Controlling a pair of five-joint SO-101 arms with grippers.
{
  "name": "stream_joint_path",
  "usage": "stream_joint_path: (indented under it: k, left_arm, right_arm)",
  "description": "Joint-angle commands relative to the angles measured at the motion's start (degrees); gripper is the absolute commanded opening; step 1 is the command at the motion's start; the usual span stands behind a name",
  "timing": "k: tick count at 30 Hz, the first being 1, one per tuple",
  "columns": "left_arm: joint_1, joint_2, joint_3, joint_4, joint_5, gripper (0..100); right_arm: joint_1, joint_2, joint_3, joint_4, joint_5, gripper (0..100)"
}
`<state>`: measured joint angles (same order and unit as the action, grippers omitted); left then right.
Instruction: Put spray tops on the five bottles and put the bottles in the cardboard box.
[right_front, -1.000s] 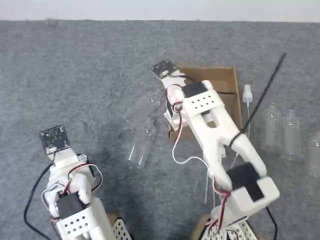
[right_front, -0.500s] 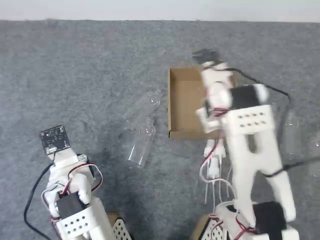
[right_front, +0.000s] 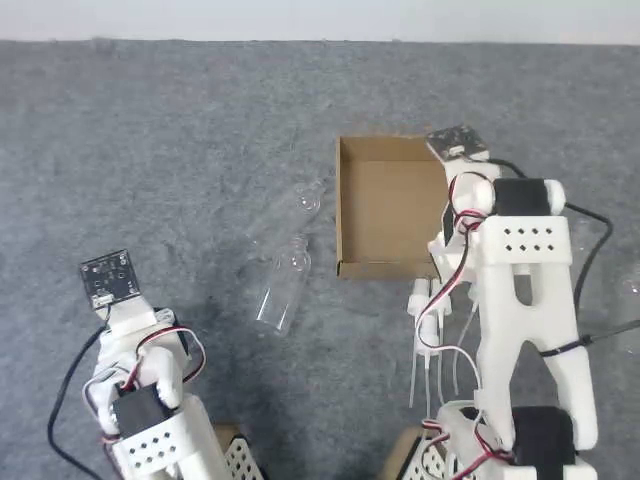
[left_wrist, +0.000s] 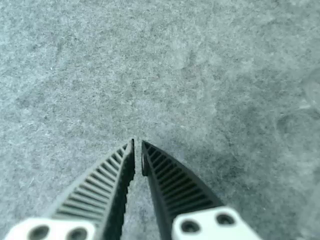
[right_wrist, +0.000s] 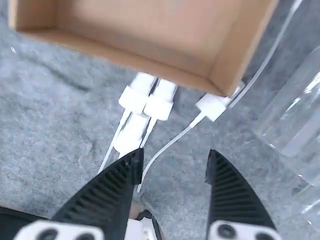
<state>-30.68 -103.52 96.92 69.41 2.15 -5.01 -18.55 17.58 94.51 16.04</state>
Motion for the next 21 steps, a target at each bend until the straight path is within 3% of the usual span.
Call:
stream_joint_path:
  k: [1, 21]
  left_arm:
    - [-0.3, -1.0, -0.4, -0.4, -0.2, 2]
    - [-0.1, -1.0, -0.4, -0.4, -0.2, 2]
  right_arm:
    - [-1.3, -3.8, 2.9, -4.6, 0.6, 18.0]
    - [-3.0, -3.3, 6.5, -4.9, 0.5, 18.0]
